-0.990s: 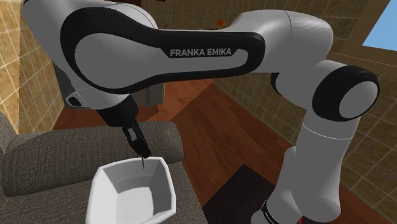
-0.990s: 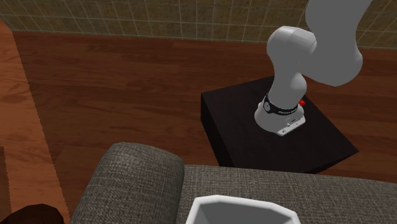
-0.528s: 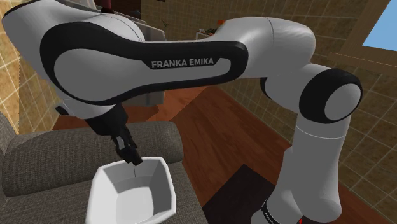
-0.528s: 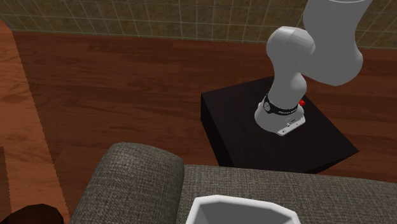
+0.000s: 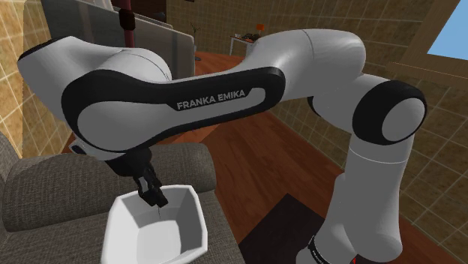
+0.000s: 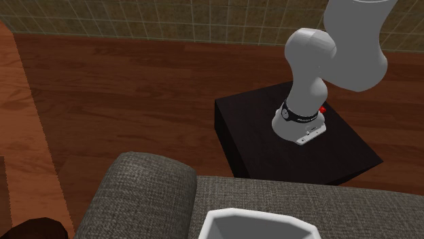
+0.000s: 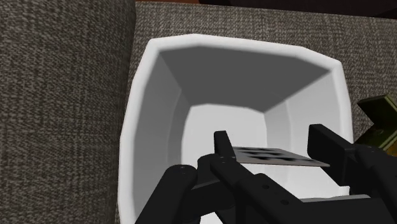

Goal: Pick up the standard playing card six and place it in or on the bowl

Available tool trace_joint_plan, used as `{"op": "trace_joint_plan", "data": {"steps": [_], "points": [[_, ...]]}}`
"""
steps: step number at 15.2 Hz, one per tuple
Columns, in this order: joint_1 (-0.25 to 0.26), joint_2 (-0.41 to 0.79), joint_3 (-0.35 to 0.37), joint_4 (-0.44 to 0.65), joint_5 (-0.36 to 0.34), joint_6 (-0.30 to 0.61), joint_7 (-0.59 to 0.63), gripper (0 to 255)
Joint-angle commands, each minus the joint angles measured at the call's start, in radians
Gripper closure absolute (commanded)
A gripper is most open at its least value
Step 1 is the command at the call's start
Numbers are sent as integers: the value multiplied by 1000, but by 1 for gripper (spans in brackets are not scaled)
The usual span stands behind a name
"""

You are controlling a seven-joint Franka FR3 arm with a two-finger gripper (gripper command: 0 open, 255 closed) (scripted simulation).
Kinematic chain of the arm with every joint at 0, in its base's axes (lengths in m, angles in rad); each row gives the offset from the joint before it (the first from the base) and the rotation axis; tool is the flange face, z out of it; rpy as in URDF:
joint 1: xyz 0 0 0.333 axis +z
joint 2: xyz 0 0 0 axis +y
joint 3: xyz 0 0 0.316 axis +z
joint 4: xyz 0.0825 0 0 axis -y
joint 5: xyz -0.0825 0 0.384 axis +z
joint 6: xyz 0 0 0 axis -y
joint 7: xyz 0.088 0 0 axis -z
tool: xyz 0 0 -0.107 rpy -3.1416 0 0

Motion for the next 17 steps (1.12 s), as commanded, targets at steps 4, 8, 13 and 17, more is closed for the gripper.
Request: {"op": "trace_joint_plan", "data": {"steps": [4, 8, 13, 17], "points": [[-4, 5, -2, -62, -3, 67, 8, 255], [-5, 8, -3, -77, -4, 84, 11, 255], [-5, 8, -3, -77, -4, 84, 11, 255], [-5, 8, -3, -77, -4, 84, 11, 0]]}}
